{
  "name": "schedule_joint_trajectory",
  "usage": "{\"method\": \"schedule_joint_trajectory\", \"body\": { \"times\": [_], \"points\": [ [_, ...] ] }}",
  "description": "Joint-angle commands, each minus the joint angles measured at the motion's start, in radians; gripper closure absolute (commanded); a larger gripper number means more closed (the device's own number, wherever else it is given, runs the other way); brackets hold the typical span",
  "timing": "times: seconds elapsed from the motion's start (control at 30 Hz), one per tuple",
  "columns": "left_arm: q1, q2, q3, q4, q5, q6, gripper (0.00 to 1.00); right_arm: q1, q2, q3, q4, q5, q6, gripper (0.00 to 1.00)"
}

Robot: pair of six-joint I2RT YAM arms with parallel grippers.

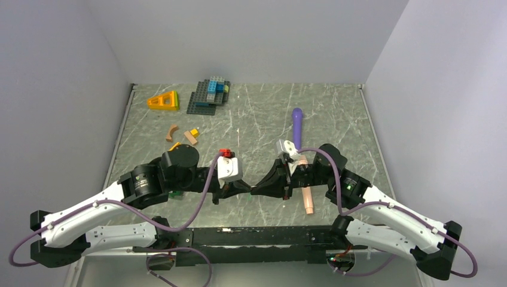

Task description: Remove the keys from the keyring

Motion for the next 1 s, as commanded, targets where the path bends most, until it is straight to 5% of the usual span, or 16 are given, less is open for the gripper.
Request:
{"method": "schedule_joint_trajectory", "body": {
  "times": [0.0, 0.97],
  "points": [
    [-0.005, -0.01, 0.012, 0.085, -0.035, -0.042, 1.0, 0.007, -0.041, 0.01, 0.165, 0.026, 0.025, 1.0],
    [-0.016, -0.11, -0.098, 0.554, -0.185, -0.198, 1.0, 0.008, 0.052, 0.059, 0.757, 0.115, 0.196, 1.0]
  ]
}}
